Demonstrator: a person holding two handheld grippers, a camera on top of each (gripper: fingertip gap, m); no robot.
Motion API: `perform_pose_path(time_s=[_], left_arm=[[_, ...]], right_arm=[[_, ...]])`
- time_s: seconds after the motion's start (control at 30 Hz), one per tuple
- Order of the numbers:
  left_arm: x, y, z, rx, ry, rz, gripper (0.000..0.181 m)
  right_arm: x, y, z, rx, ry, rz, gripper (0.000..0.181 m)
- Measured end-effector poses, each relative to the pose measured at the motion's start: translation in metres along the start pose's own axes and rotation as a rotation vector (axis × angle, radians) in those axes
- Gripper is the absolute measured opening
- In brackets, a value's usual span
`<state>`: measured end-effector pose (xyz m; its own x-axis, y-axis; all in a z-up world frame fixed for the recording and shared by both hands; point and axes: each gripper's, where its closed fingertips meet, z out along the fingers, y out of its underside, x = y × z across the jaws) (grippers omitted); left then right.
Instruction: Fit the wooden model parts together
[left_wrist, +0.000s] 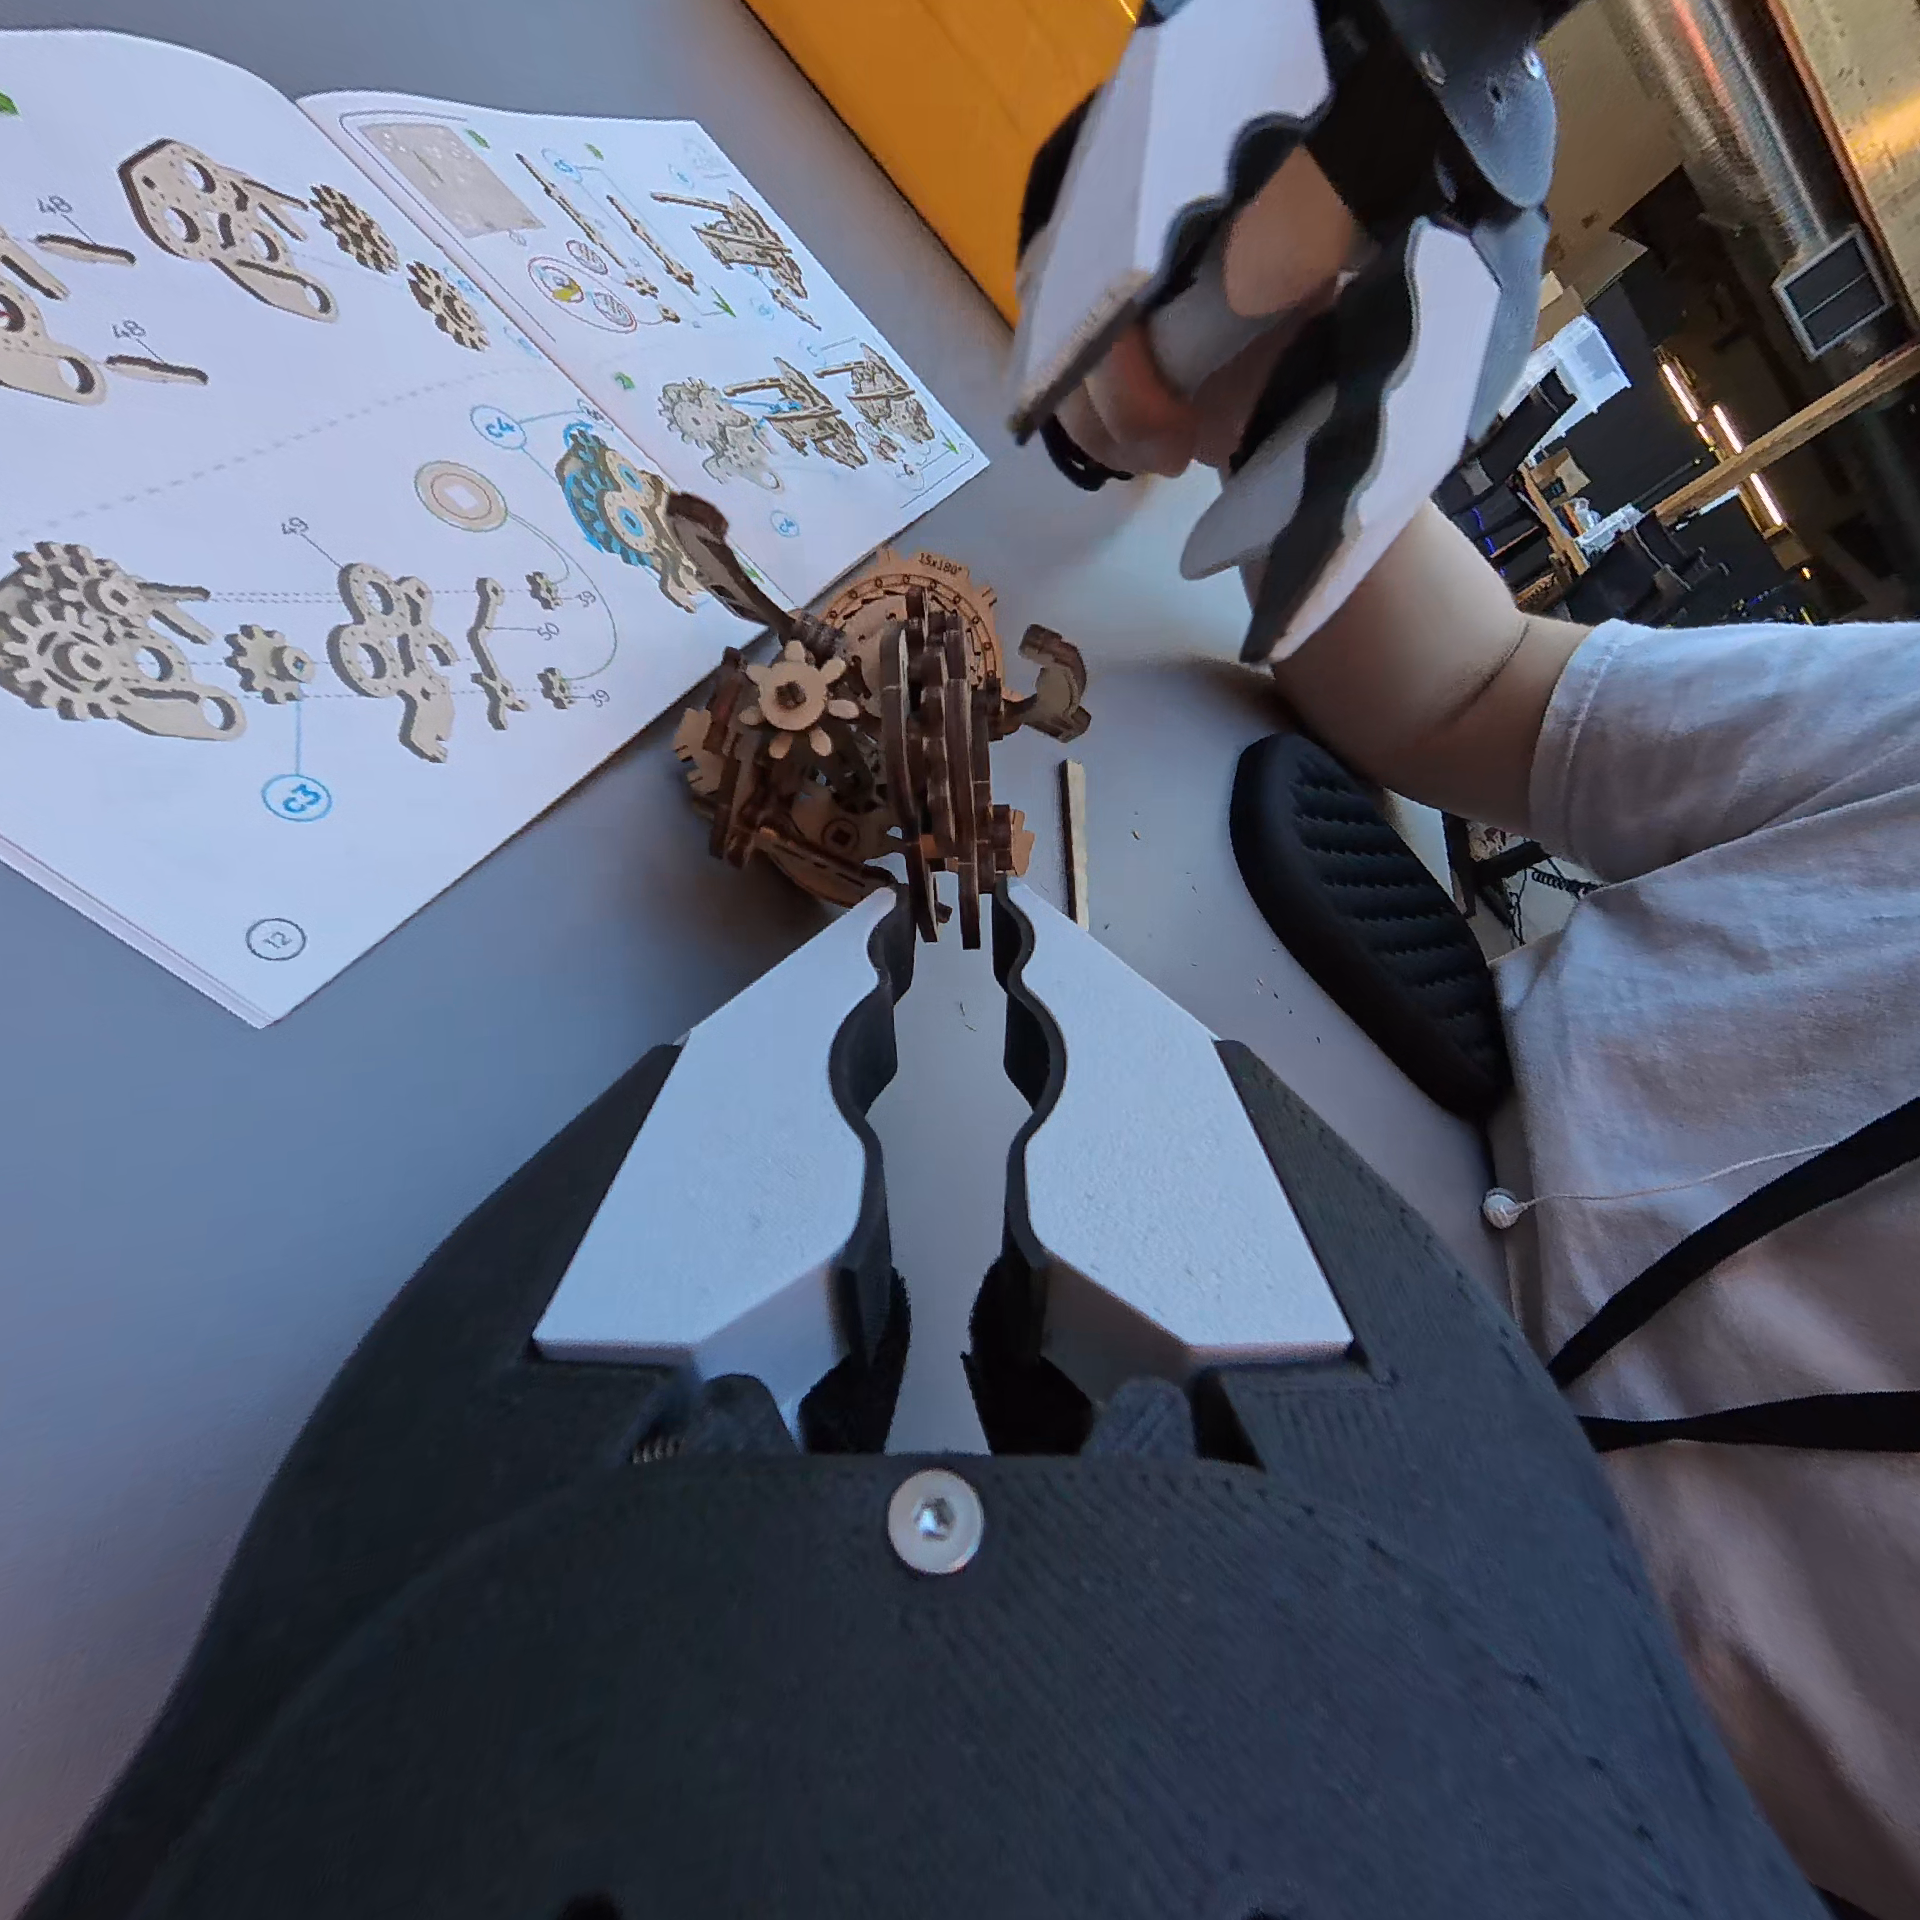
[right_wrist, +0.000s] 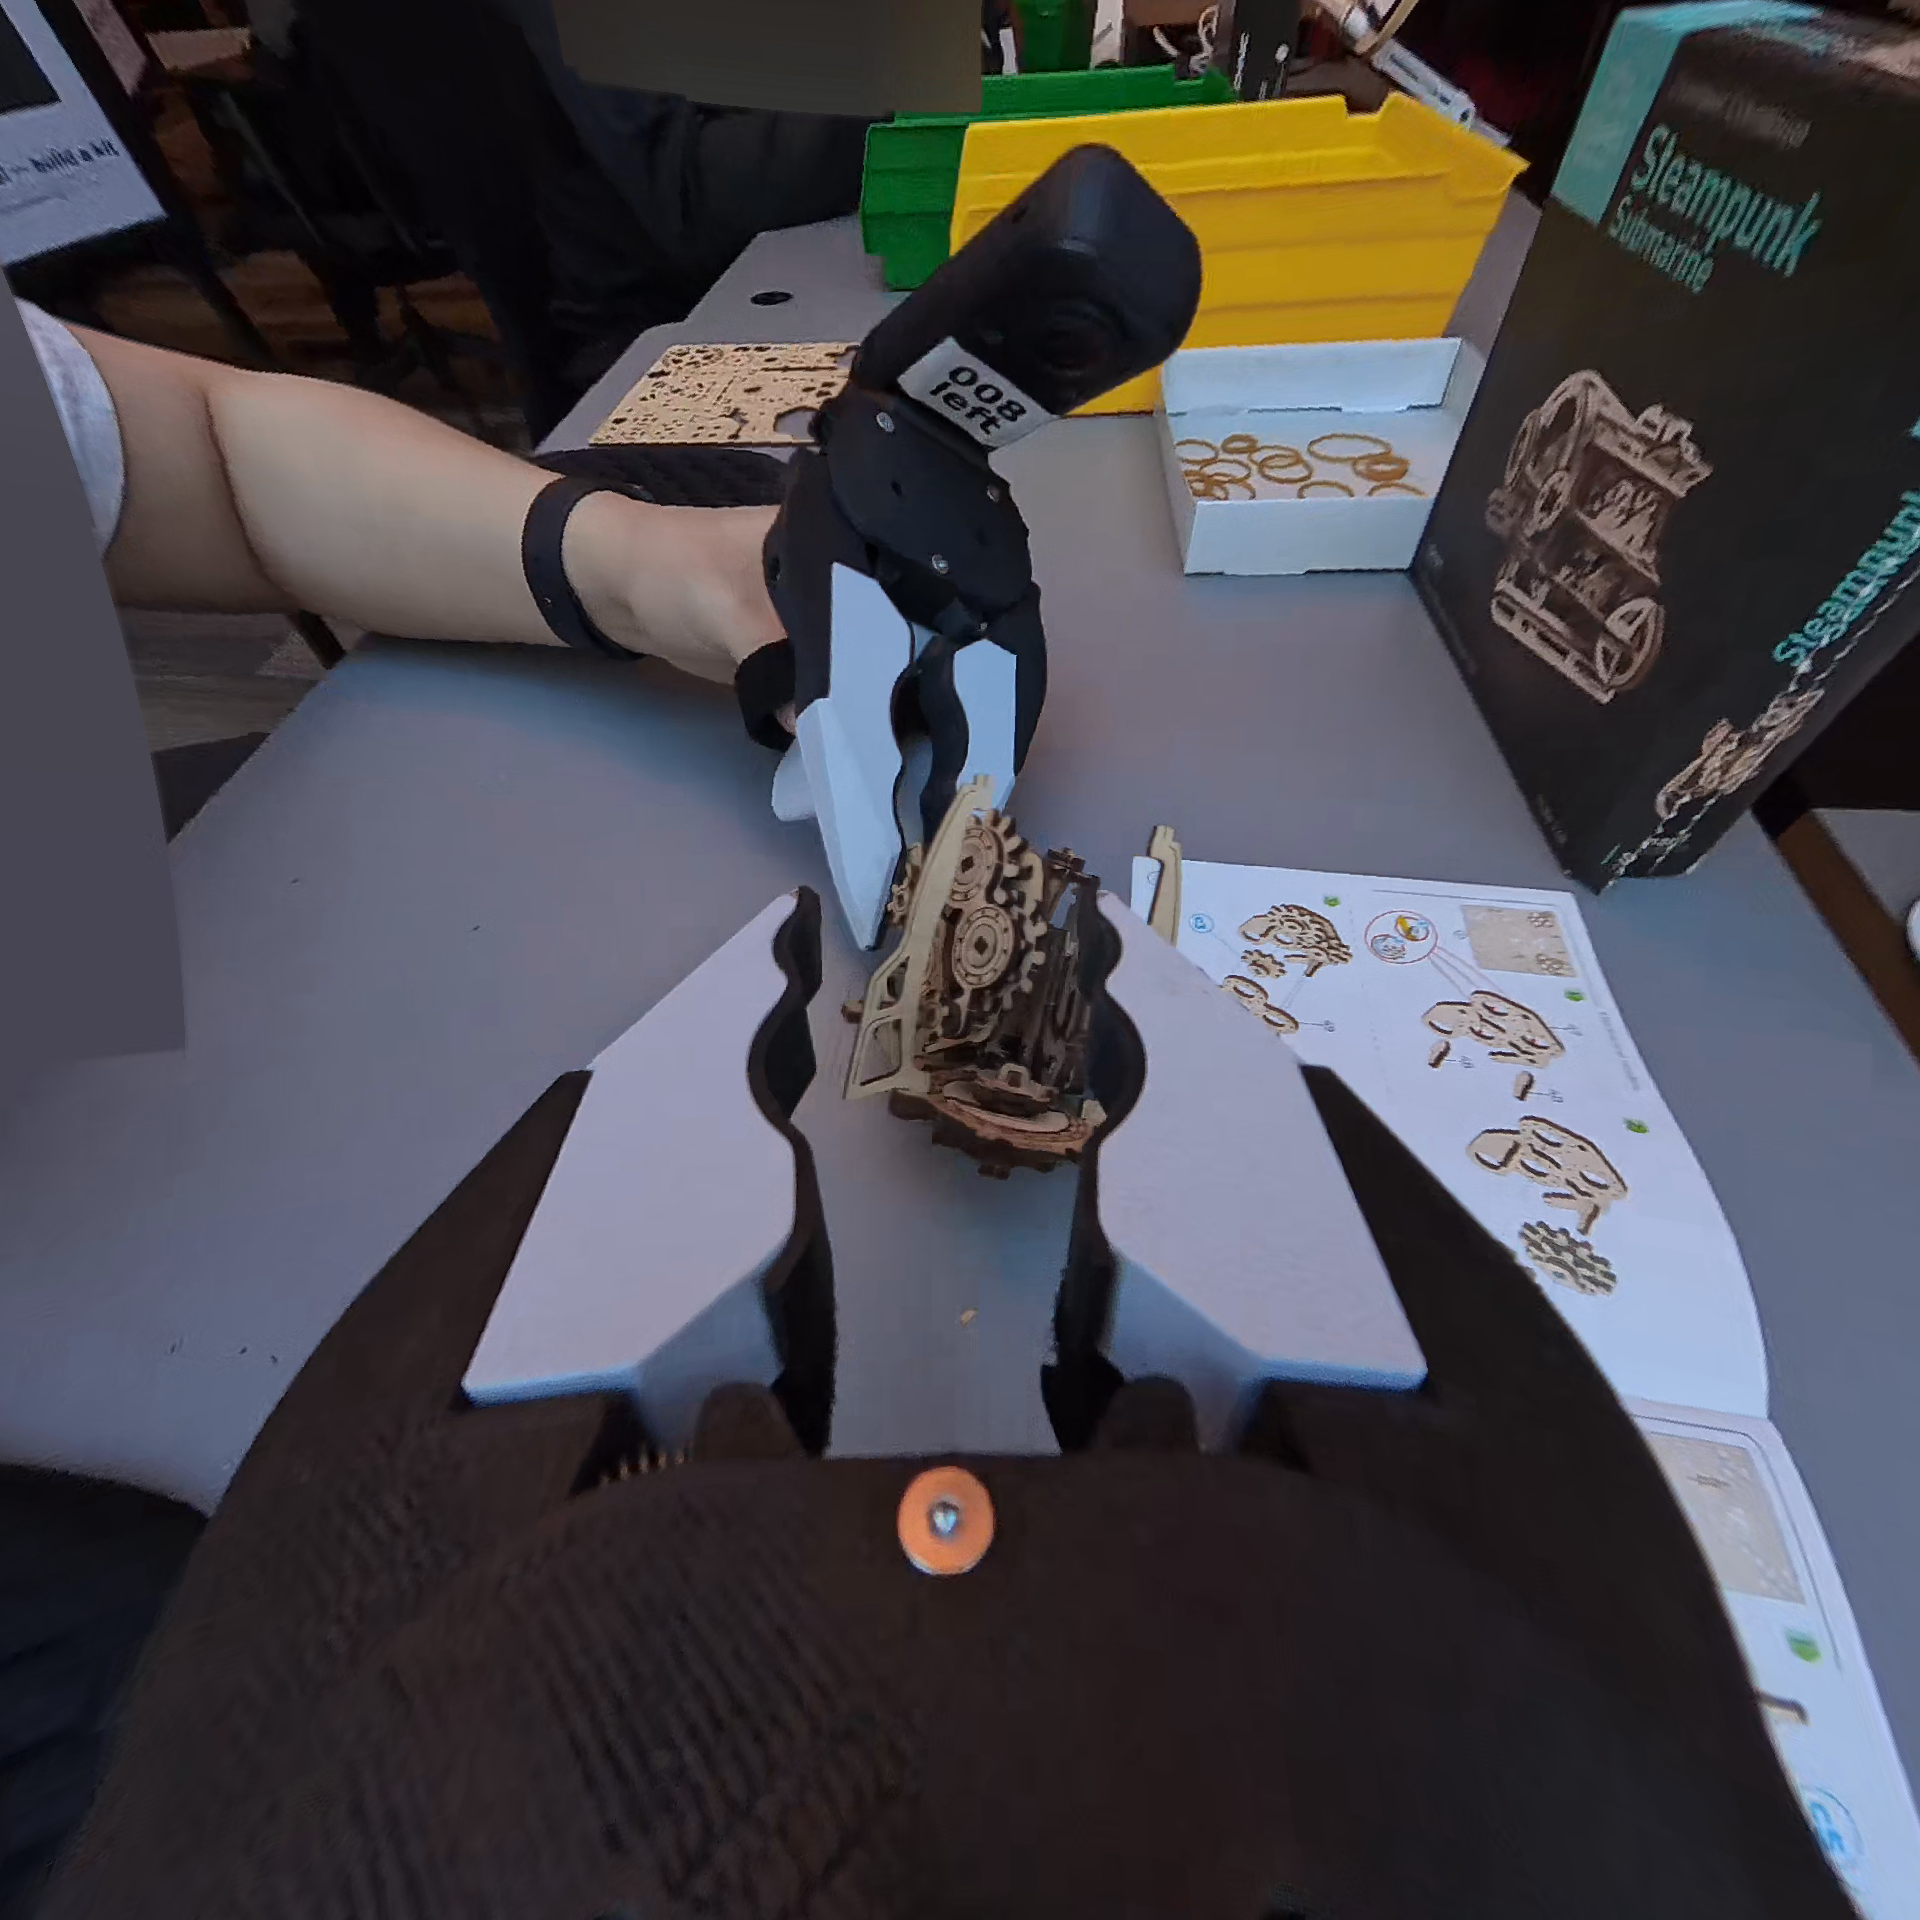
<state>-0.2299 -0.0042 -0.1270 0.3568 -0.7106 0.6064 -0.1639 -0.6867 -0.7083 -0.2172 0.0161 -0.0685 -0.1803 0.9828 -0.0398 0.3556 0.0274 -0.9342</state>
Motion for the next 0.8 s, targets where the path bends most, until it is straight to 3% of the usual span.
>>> perform_pose_path(time_s=[0.13, 0.3, 0.43, 0.63, 0.8], left_arm=[[-0.001, -0.001, -0.001, 0.006, -0.001, -0.001, 0.012], [-0.002, -0.002, -0.002, 0.012, -0.01, 0.003, 0.013], [-0.002, -0.002, -0.002, 0.01, -0.014, 0.005, 0.012], [-0.002, -0.003, -0.002, 0.013, -0.018, 0.008, 0.012], [-0.003, -0.003, -0.002, 0.014, -0.024, 0.01, 0.012]], right_arm=[[-0.007, -0.002, -0.022, -0.089, 0.148, -0.161, 0.047], [0.019, -0.043, -0.094, -0.084, 0.429, -0.173, 0.047], [0.029, -0.045, -0.134, -0.103, 0.617, -0.257, 0.047], [0.039, -0.015, -0.148, -0.209, 0.696, -0.276, 0.047], [0.038, -0.02, -0.147, -0.118, 0.642, -0.178, 0.046]])
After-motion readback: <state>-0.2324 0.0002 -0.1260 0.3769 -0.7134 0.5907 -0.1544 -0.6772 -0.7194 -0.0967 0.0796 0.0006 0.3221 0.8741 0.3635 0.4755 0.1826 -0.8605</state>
